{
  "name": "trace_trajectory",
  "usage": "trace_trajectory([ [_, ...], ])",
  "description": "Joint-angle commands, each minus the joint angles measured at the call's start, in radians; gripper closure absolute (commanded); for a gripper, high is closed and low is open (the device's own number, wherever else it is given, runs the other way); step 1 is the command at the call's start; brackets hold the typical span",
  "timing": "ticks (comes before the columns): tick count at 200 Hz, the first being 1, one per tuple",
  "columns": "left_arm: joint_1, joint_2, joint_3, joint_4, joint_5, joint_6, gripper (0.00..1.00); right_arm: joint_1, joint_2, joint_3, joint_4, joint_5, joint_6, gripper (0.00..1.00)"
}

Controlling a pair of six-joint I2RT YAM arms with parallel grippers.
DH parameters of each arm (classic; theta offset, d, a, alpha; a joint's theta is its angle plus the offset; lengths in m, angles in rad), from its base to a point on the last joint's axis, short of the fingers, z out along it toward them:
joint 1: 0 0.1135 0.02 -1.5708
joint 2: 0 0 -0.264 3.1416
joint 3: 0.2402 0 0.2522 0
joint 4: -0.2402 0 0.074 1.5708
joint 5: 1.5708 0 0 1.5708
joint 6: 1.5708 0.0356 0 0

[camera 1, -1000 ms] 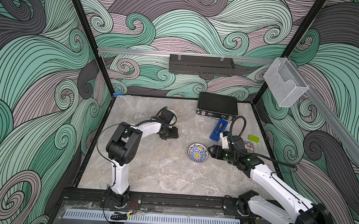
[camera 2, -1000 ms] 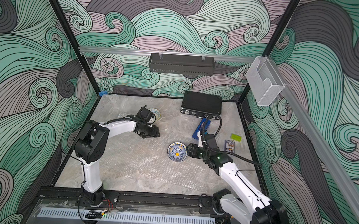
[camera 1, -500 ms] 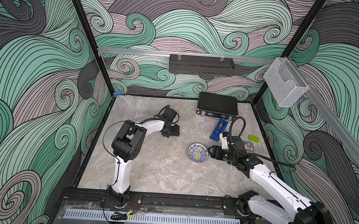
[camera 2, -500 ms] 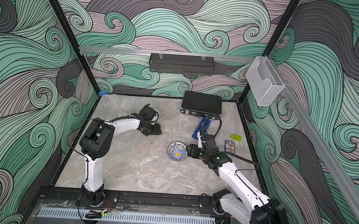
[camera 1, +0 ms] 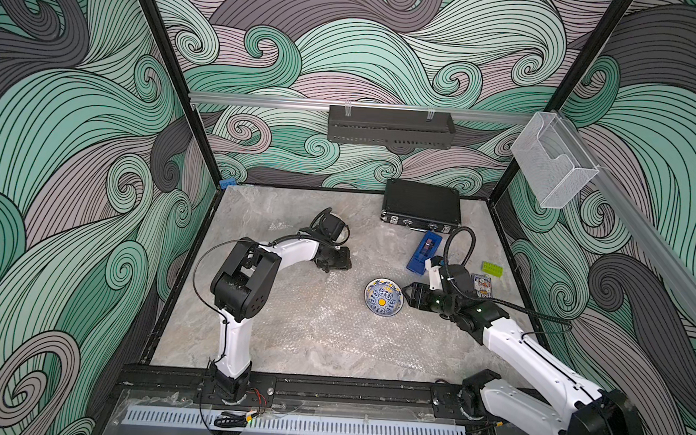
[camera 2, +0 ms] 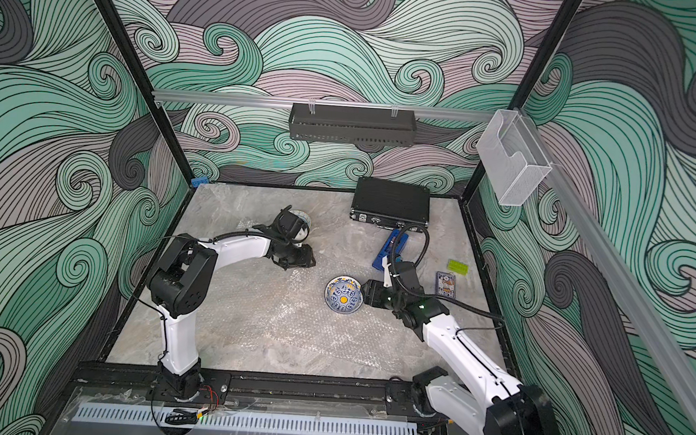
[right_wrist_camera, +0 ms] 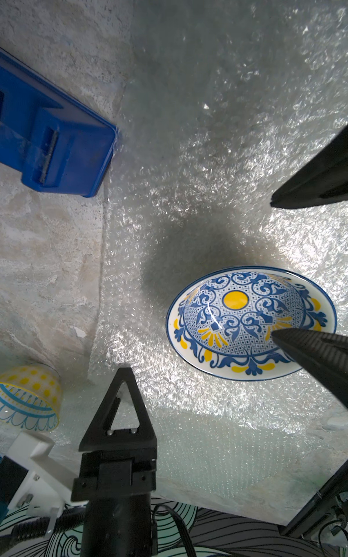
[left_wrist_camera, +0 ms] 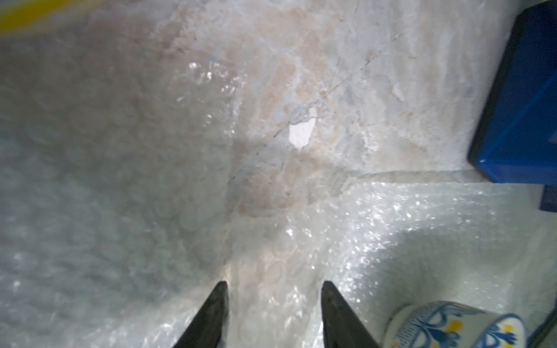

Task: Wrap bowls in bubble wrap
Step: Wrap the bowl in bubble wrap.

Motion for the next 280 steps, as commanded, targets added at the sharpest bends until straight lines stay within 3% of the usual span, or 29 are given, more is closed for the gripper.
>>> trace_trajectory([
  [1, -0.008, -0.046, -0.002, 0.025, 0.048, -0.016, 0.58, 0.003, 0.003, -0.005, 0.007, 0.008, 0.005, 0.33],
  [40, -0.015, -0.063, -0.023, 0.055, 0.057, -0.019, 0.74, 0.002, 0.01, -0.006, 0.01, 0.002, 0.006, 0.33],
  [68, -0.029, -0.08, -0.033, 0.087, 0.083, -0.014, 1.0, 0.003, 0.018, -0.005, 0.014, -0.002, 0.005, 0.34],
  [113, -0.067, -0.115, -0.068, 0.138, 0.131, -0.011, 1.0, 0.003, 0.027, -0.004, 0.016, -0.002, 0.005, 0.34],
  [176, -0.205, -0.254, -0.178, 0.243, 0.152, 0.048, 1.0, 0.003, 0.024, -0.005, 0.012, 0.029, 0.001, 0.34],
  [236, -0.347, -0.238, -0.167, 0.174, 0.141, 0.125, 1.0, -0.004, 0.037, 0.056, -0.004, -0.026, 0.002, 0.31],
  [280, -0.386, -0.183, -0.163, 0.175, 0.134, 0.145, 1.0, -0.017, 0.025, 0.097, -0.004, -0.087, 0.021, 0.34],
])
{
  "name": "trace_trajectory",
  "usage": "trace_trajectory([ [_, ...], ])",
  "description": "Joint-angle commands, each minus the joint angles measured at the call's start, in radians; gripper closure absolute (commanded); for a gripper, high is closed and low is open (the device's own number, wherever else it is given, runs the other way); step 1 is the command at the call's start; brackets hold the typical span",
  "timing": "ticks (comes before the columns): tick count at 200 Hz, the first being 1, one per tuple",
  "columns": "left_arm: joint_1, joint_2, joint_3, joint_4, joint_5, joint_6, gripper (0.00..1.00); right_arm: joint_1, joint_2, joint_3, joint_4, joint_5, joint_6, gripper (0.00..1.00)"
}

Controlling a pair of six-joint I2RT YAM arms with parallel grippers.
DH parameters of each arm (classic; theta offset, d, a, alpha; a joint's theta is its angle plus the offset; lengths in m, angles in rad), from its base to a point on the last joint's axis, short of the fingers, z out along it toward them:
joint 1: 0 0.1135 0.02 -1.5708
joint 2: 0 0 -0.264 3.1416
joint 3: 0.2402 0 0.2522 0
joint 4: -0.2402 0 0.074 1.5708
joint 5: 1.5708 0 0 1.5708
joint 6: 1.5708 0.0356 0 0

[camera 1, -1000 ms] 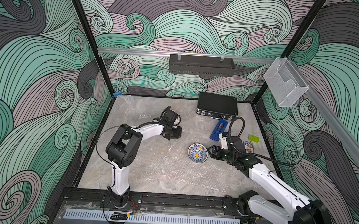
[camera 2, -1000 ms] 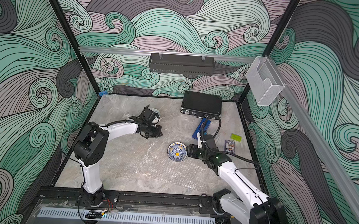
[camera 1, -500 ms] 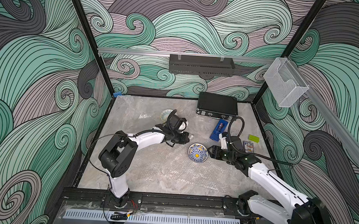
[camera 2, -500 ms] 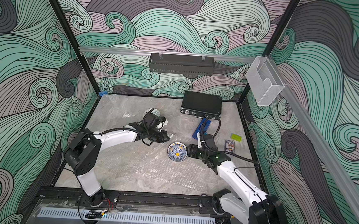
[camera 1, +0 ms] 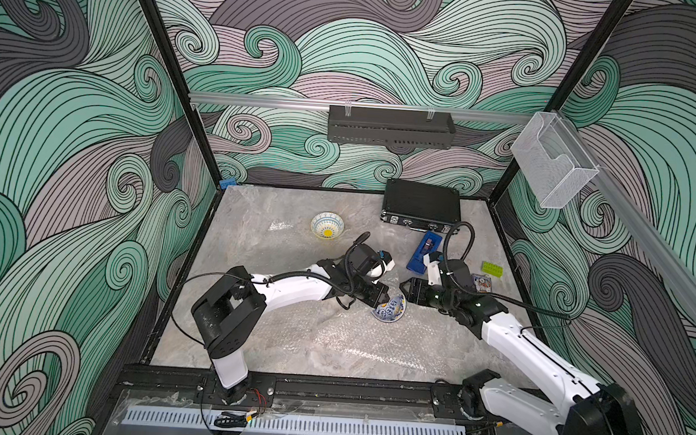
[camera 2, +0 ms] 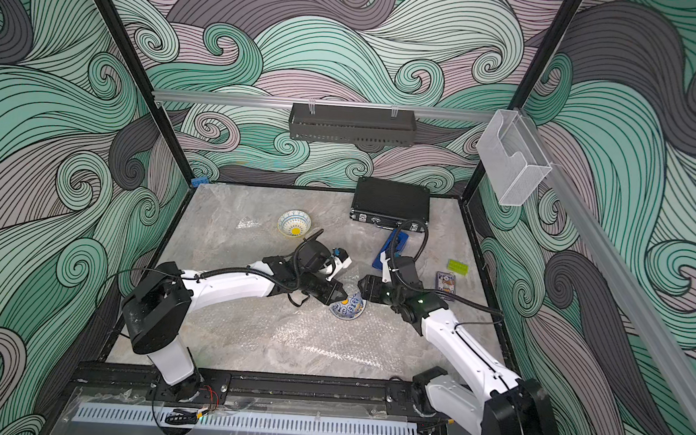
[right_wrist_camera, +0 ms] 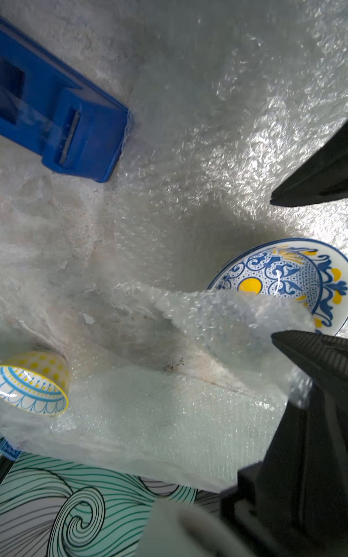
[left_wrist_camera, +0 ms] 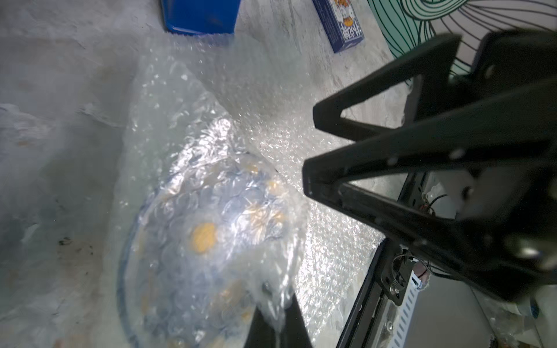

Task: Wrap bowls in bubble wrap
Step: Wrap the bowl in bubble wrap.

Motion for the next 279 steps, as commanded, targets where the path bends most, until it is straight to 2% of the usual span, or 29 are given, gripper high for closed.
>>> trace_trajectory([
  [1, -0.017, 0.039, 0.024, -0.024, 0.001, 0.035, 1.0, -0.008, -0.009, 0.034, 0.002, -0.05, 0.016, 0.34],
  [58, -0.023, 0.086, 0.061, -0.054, -0.041, 0.047, 1.0, -0.01, 0.138, 0.084, 0.06, -0.208, 0.06, 0.57],
  [94, -0.024, 0.082, 0.061, -0.06, -0.041, 0.053, 0.94, -0.009, 0.214, 0.071, 0.099, -0.243, 0.073, 0.68],
  [127, -0.023, 0.061, 0.061, -0.076, -0.051, 0.059, 0.88, -0.008, 0.286, 0.06, 0.138, -0.286, 0.086, 0.75],
  [142, -0.023, 0.04, 0.059, -0.087, -0.049, 0.066, 0.82, -0.009, 0.31, 0.062, 0.136, -0.29, 0.081, 0.78],
  [159, -0.023, 0.0, 0.053, -0.101, -0.033, 0.08, 0.67, -0.008, 0.32, 0.06, 0.129, -0.283, 0.074, 0.78],
  [184, -0.023, -0.091, 0.053, -0.147, -0.057, 0.096, 0.56, -0.008, 0.317, 0.05, 0.129, -0.282, 0.061, 0.78],
  [213, -0.006, -0.175, 0.041, -0.21, -0.3, 0.049, 0.44, -0.008, 0.315, 0.049, 0.108, -0.269, 0.041, 0.81],
  [223, 0.007, -0.167, 0.031, -0.211, -0.38, 0.034, 0.41, -0.009, 0.311, 0.048, 0.106, -0.271, 0.036, 0.82],
  [235, 0.03, -0.134, 0.037, -0.234, -0.406, 0.022, 0.38, -0.008, 0.305, 0.044, 0.104, -0.268, 0.031, 0.83],
  [258, 0.069, -0.028, 0.106, -0.319, -0.352, 0.005, 0.36, -0.006, 0.297, 0.037, 0.102, -0.264, 0.027, 0.84],
  [279, 0.071, 0.053, 0.134, -0.314, -0.303, 0.017, 0.33, -0.007, 0.299, 0.036, 0.098, -0.257, 0.025, 0.85],
])
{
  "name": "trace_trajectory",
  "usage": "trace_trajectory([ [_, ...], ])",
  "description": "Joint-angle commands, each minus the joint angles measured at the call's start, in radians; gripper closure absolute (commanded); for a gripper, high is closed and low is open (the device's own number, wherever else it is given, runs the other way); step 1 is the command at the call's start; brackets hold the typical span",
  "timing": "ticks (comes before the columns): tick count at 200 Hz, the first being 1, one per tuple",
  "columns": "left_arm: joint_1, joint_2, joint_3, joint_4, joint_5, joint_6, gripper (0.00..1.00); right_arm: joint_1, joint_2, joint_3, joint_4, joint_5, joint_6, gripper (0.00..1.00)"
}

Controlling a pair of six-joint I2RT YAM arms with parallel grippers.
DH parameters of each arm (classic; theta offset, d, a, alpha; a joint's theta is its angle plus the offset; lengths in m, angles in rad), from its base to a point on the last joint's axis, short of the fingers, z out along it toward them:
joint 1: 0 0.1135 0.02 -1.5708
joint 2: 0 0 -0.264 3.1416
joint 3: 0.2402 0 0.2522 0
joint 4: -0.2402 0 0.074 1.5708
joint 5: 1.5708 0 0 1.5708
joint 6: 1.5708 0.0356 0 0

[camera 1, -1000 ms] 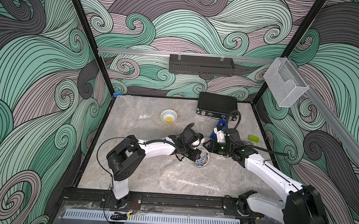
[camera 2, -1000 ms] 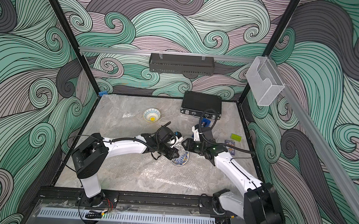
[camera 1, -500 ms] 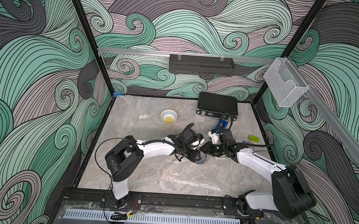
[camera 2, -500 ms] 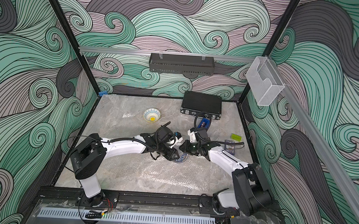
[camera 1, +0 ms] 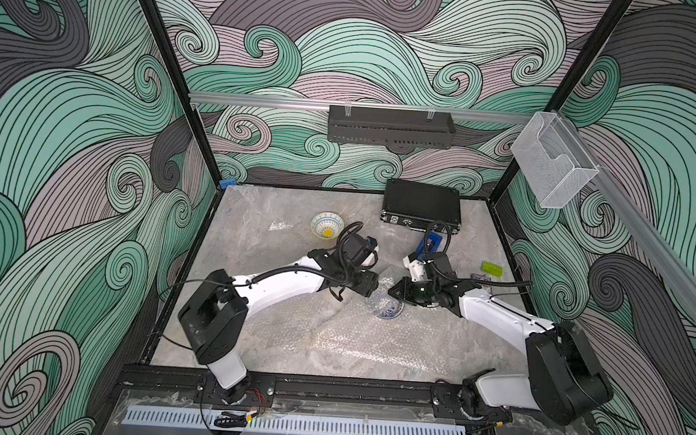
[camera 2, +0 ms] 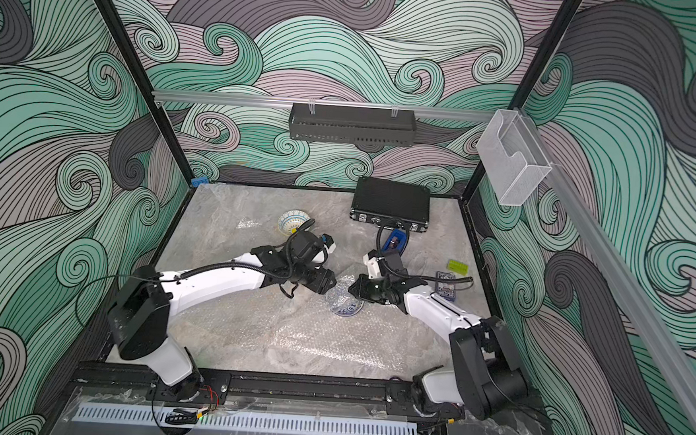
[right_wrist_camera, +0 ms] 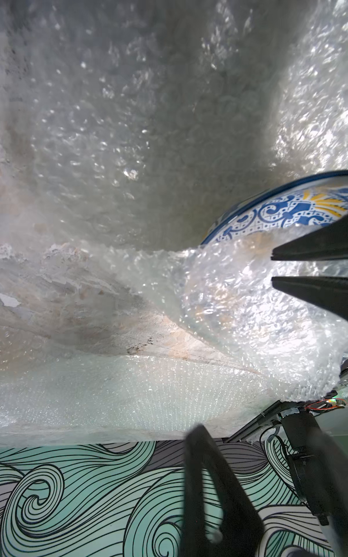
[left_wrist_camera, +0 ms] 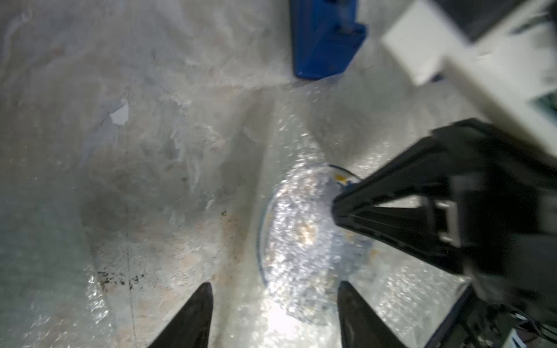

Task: Wrap bowls in bubble wrap
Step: Wrap the bowl in bubble wrap.

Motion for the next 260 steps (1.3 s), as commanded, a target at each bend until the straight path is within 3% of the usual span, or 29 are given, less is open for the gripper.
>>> trace_trajectory([
  [1, 0.006, 0.086, 0.044, -0.075, 0.019, -0.008, 0.32, -0.002, -0.017, -0.01, -0.016, 0.011, -0.016, 0.85],
  [18, 0.003, 0.112, 0.032, -0.03, 0.097, -0.001, 0.22, -0.002, -0.012, -0.009, -0.023, 0.012, -0.018, 0.85],
  [33, 0.003, 0.117, 0.017, -0.005, 0.12, -0.002, 0.2, -0.002, -0.018, -0.011, -0.02, 0.012, -0.018, 0.85],
  [81, -0.008, 0.161, 0.006, 0.001, 0.116, -0.017, 0.09, -0.004, -0.042, 0.008, -0.057, 0.053, -0.032, 0.8],
  [125, -0.012, 0.192, -0.007, 0.0, 0.061, -0.027, 0.09, -0.079, -0.182, 0.031, -0.17, 0.237, -0.046, 0.43],
  [155, -0.012, 0.189, -0.001, 0.001, 0.052, -0.028, 0.09, -0.236, -0.25, -0.01, -0.211, 0.361, -0.012, 0.29],
  [201, -0.014, 0.194, 0.005, 0.011, 0.063, -0.027, 0.1, -0.413, -0.218, -0.05, -0.171, 0.418, 0.053, 0.28],
  [260, -0.018, 0.194, 0.007, 0.009, 0.062, -0.018, 0.12, -0.439, 0.032, 0.005, -0.093, 0.291, 0.048, 0.31],
])
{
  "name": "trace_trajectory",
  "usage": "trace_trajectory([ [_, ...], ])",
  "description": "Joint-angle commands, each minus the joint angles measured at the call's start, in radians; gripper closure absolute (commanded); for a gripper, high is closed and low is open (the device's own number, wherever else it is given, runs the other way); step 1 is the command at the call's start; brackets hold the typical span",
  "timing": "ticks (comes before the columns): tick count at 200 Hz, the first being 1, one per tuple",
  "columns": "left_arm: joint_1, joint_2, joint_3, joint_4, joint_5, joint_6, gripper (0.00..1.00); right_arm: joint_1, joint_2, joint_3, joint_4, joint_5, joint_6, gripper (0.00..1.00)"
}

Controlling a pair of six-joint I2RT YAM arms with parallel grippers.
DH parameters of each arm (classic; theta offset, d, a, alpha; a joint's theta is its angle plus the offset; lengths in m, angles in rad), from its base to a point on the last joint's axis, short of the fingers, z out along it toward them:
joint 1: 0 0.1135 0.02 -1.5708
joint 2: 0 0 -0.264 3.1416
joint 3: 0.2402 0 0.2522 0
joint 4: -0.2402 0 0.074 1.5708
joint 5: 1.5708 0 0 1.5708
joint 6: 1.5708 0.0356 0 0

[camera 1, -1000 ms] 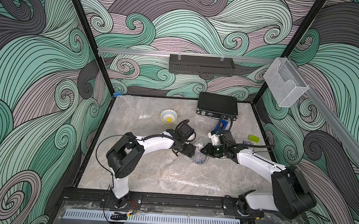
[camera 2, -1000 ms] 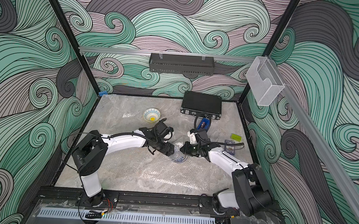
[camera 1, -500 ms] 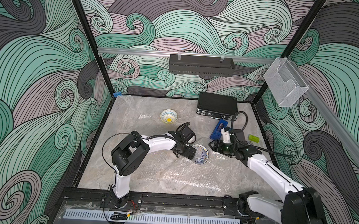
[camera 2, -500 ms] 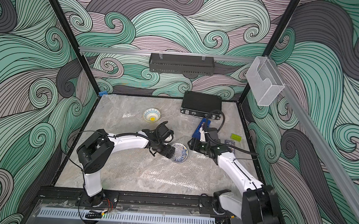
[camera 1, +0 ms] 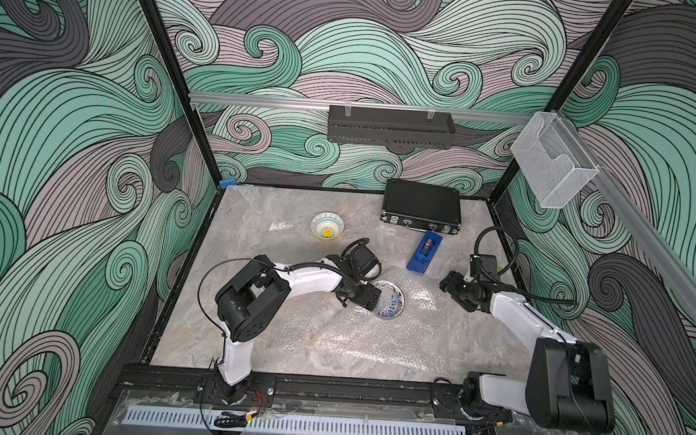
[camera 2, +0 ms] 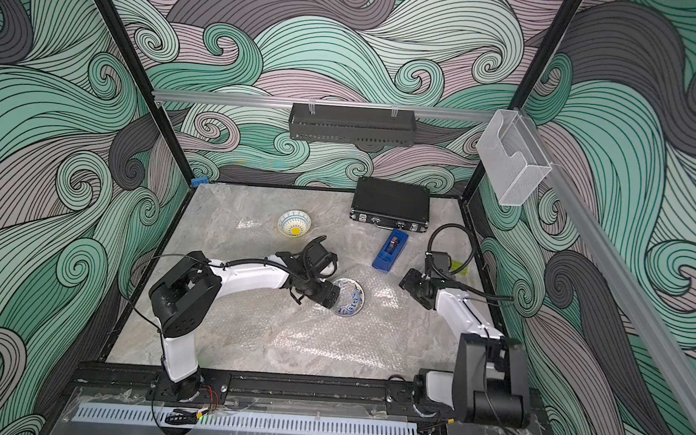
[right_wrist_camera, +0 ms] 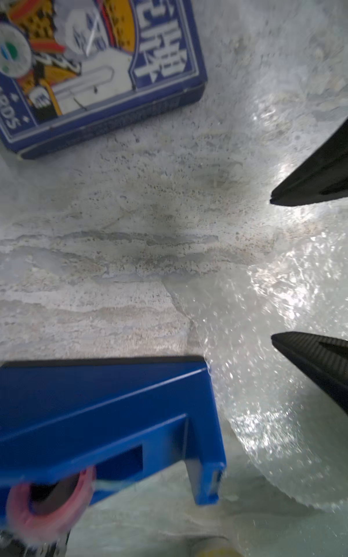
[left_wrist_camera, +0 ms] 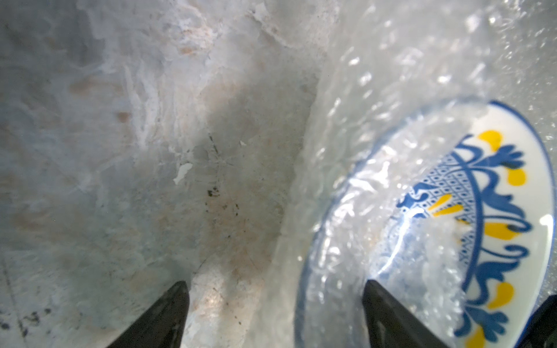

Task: Wrap bowls in bubble wrap
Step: Wrap the bowl in bubble wrap.

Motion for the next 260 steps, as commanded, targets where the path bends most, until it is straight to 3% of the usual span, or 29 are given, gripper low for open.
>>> trace_trajectory([
  [1, -0.006, 0.01, 0.015, -0.005, -0.012, 0.002, 0.12, -0.003, 0.064, 0.024, 0.049, -0.066, 0.015, 0.31],
  [51, -0.009, 0.008, 0.015, -0.002, -0.009, 0.006, 0.13, -0.003, 0.141, 0.025, 0.096, -0.175, 0.02, 0.41],
  [87, -0.011, 0.003, 0.011, -0.002, -0.016, 0.005, 0.13, -0.003, 0.117, 0.036, 0.117, -0.251, 0.02, 0.66],
  [110, -0.012, 0.003, 0.008, -0.002, -0.018, 0.004, 0.14, 0.001, 0.013, 0.033, 0.102, -0.27, 0.014, 0.84],
  [139, -0.012, 0.008, 0.015, -0.012, -0.029, -0.001, 0.15, 0.03, -0.14, -0.016, 0.106, -0.342, 0.026, 0.99],
  [207, -0.011, 0.019, 0.02, -0.006, -0.023, 0.001, 0.17, 0.29, -0.32, -0.125, 0.17, -0.44, 0.012, 1.0],
  [260, -0.012, 0.023, 0.026, -0.002, -0.016, -0.001, 0.18, 0.446, -0.17, -0.122, 0.282, -0.373, 0.014, 1.0],
])
